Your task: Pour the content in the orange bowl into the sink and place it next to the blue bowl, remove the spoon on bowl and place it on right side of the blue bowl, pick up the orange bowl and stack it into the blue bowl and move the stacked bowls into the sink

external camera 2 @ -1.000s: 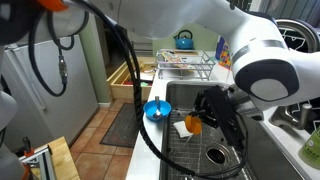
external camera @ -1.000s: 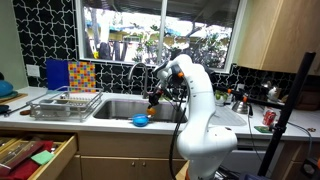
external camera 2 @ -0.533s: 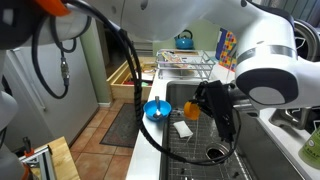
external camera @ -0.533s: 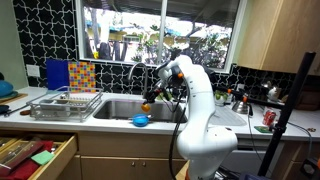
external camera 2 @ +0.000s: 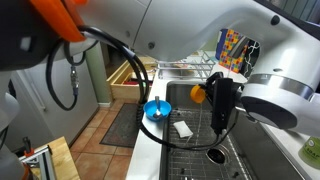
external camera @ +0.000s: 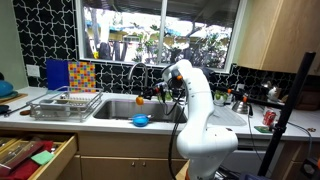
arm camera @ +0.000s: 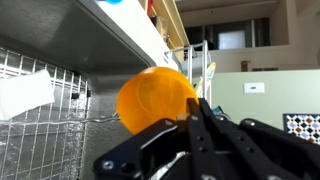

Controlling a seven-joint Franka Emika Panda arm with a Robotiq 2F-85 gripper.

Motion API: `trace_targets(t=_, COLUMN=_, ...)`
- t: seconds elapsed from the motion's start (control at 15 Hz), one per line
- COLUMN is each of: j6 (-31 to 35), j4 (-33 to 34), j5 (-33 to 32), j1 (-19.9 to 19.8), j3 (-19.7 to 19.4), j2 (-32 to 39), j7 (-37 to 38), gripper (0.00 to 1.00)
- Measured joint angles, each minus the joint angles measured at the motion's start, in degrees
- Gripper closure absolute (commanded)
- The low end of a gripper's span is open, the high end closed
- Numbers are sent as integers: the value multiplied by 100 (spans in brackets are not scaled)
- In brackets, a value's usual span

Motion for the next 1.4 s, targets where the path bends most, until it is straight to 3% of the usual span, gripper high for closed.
trace_targets(t=0.27, j6=11, j4=3, j5=596, j1=-3, j3=-100, j2=150, j7=503, gripper=99)
trace_targets(t=0.93, j6=21, j4=82, j5=639, j1=50, j3=-235, j2=211, j7=1091, gripper=99)
trace_targets(t=1.13, j6=19, j4=178, j5=355, j1=150, j3=-346, j2=207, j7=1099, gripper=99)
trace_targets(t=1.4, j6=32, j4=284, j5=-562, j1=436, j3=-494, j2=73, j7=829, gripper=99)
